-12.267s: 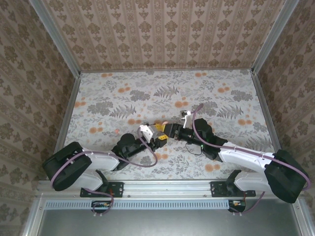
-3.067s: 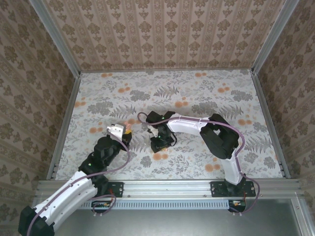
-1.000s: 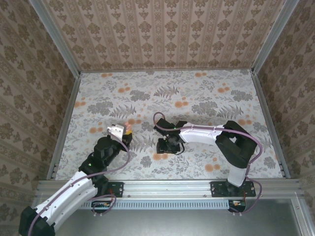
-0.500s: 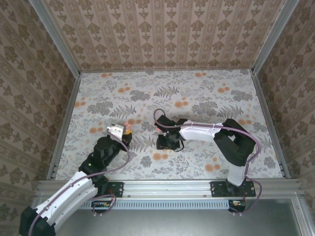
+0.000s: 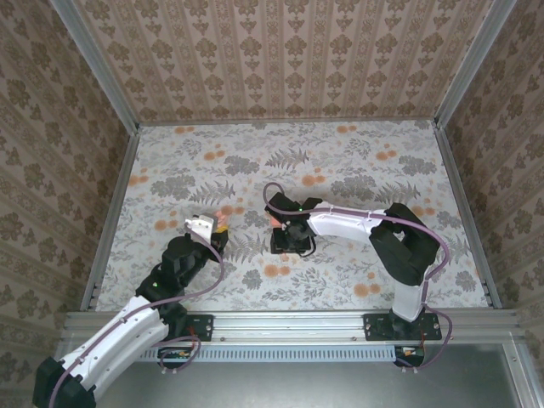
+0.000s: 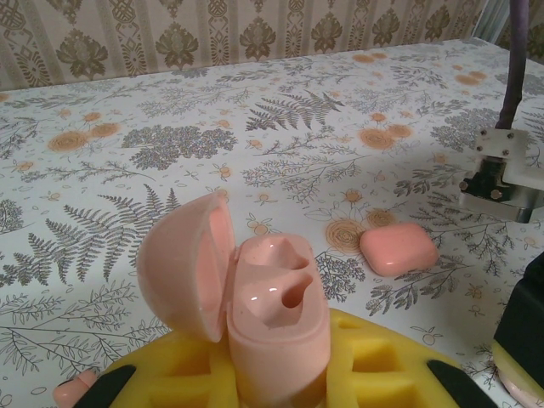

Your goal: Insert the wireless bluetooth earbuds into the charging case

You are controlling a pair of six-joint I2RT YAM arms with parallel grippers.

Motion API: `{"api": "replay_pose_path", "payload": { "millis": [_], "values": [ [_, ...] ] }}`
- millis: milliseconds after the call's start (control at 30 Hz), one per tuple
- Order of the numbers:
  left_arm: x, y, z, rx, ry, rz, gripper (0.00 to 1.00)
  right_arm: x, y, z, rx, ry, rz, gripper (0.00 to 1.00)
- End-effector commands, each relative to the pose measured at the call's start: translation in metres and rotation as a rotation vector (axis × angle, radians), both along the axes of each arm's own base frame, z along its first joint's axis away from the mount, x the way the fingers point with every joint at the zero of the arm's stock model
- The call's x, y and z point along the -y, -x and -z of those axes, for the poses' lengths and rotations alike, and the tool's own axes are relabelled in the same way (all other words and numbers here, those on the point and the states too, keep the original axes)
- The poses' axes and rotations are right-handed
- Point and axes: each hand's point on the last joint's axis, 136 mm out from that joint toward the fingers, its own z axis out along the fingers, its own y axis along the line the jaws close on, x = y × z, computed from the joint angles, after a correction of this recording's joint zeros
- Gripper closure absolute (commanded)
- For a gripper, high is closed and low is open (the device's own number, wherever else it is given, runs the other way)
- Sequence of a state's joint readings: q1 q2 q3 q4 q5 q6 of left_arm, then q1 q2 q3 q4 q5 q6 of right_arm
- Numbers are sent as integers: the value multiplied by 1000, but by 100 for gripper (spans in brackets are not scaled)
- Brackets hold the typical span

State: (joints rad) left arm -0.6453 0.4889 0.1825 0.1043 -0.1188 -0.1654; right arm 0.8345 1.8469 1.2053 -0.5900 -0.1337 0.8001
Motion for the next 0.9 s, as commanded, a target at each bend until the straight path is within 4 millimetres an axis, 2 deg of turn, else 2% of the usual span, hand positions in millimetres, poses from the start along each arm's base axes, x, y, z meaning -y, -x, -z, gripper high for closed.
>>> {"api": "replay_pose_path", "payload": {
  "millis": [0, 533, 867],
  "values": [
    [0, -1, -4, 11, 17, 2, 84, 8, 2, -11, -4, 29, 30, 57],
    [0, -1, -4, 13, 16, 2, 84, -2, 4, 12, -56, 36, 4, 62],
    [0, -1, -3, 10, 17, 1, 84, -4, 2, 23, -61, 44, -4, 69]
  ]
}}
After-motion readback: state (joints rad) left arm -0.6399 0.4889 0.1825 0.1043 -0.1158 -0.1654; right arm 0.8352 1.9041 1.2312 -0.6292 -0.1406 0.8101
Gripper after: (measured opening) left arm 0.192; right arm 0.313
